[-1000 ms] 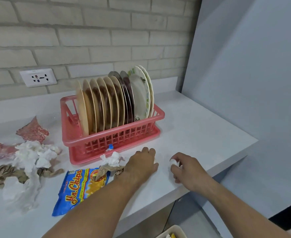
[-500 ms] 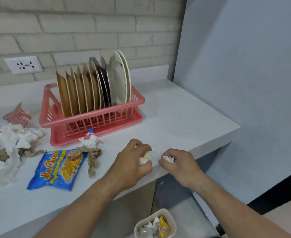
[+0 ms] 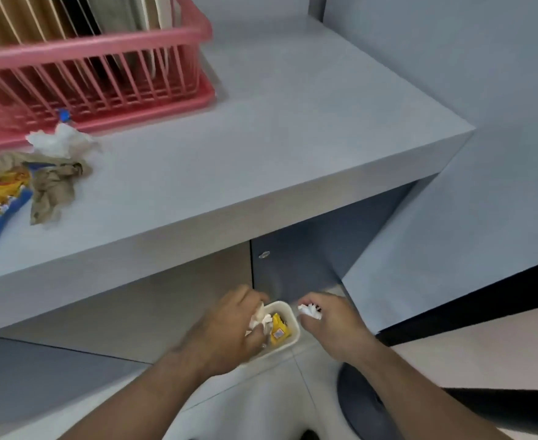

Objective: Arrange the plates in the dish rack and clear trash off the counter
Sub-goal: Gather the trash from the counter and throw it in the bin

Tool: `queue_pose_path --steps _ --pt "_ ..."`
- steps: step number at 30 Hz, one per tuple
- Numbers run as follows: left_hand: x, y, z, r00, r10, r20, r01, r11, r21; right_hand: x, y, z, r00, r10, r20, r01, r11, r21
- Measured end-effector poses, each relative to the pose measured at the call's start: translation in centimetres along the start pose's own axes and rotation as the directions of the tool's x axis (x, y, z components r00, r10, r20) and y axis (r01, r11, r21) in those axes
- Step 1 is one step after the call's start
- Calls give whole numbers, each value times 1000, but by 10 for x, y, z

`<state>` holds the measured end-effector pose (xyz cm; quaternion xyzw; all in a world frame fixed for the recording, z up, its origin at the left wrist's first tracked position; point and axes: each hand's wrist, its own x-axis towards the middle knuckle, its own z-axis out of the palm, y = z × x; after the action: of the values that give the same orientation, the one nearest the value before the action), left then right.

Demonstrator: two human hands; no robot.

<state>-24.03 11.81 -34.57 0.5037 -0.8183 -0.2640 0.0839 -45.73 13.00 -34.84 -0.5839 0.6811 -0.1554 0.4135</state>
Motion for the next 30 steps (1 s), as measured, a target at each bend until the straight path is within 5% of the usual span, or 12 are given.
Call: queue_pose_path --steps 10,17,22,26,30 --pt "23 -145 239 985 -96 140 60 968 245 56 183 163 995 91 28 -91 996 -2" --pt "79 -214 355 997 -74 35 61 958 280 96 256 232 992 89 88 -81 992 -94" --pt "88 -239 382 980 -186 63 158 937 311 122 262 242 996 37 83 -27 992 -125" --pt "71 -244 364 983 -67 -169 99 978 185 156 250 255 991 -75 108 95 977 -191" --pt "58 -250 348 969 -82 -232 123 977 171 196 235 280 983 -122 136 158 942 -297"
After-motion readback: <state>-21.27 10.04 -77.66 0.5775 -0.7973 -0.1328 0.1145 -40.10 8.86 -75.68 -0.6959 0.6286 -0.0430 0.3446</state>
